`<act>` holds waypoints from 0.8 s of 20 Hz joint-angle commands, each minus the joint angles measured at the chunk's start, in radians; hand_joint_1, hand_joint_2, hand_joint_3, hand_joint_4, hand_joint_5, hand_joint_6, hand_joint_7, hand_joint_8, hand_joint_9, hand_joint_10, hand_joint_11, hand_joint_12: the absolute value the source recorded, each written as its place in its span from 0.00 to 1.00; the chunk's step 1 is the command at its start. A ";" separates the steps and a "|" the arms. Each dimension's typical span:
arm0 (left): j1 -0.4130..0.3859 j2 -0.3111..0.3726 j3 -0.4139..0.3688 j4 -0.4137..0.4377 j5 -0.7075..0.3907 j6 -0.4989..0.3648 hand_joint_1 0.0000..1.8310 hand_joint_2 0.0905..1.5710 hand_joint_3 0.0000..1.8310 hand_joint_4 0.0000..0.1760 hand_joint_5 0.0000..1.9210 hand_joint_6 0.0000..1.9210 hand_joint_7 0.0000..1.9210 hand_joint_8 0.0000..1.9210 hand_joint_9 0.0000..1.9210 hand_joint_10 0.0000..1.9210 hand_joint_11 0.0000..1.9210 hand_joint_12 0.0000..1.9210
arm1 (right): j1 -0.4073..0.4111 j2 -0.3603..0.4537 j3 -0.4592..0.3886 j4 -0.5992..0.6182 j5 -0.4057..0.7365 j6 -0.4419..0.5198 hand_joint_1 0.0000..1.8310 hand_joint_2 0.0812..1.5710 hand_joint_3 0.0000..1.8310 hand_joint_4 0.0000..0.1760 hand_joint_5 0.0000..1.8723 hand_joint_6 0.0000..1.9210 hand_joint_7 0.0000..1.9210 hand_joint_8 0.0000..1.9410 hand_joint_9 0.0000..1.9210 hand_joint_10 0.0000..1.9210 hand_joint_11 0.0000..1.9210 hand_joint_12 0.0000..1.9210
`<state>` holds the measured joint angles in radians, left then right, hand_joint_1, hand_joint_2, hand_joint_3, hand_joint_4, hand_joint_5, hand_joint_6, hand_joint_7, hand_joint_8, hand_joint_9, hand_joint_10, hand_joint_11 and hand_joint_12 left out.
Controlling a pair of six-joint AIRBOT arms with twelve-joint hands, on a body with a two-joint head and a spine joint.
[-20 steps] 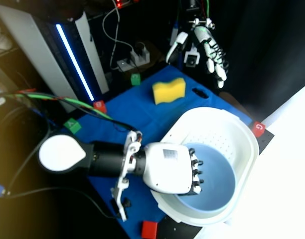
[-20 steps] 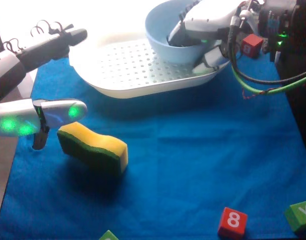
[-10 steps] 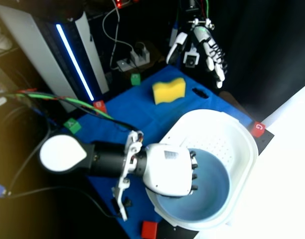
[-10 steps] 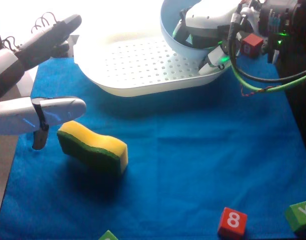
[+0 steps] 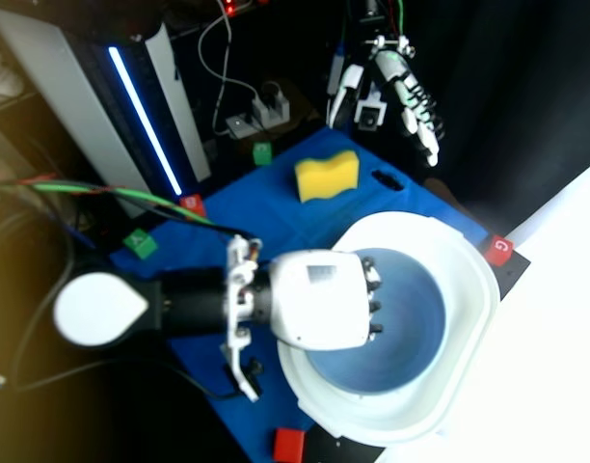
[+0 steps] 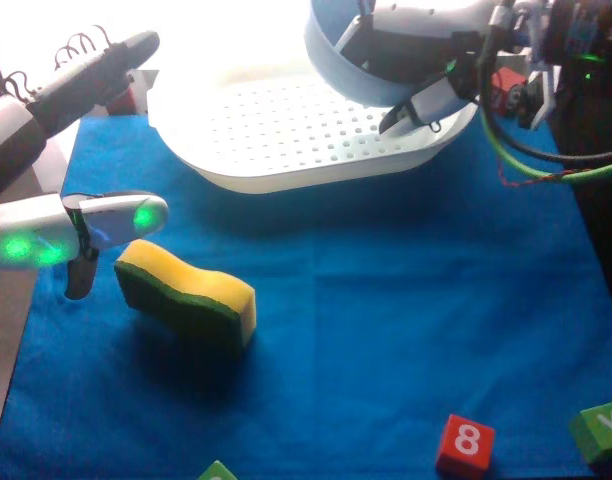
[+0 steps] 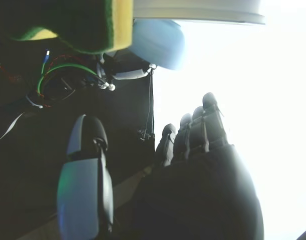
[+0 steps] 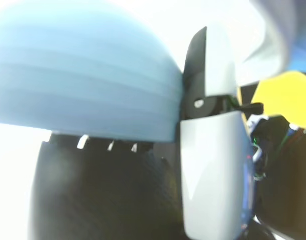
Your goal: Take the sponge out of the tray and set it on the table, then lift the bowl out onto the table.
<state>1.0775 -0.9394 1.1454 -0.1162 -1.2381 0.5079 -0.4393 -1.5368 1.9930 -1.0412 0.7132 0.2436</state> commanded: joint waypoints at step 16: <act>0.026 0.006 -0.025 -0.043 -0.155 -0.006 0.34 0.61 0.00 0.99 0.00 0.00 0.00 0.00 0.00 0.00 0.04 0.02 | -0.138 0.305 -0.461 0.043 0.350 -0.024 0.73 0.81 0.02 0.93 0.53 1.00 0.78 1.00 0.87 1.00 0.90 1.00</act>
<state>1.1107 -0.9382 1.1206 -0.1471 -1.2667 0.5072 -0.6052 -1.2350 1.5291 -1.1110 0.9989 0.2203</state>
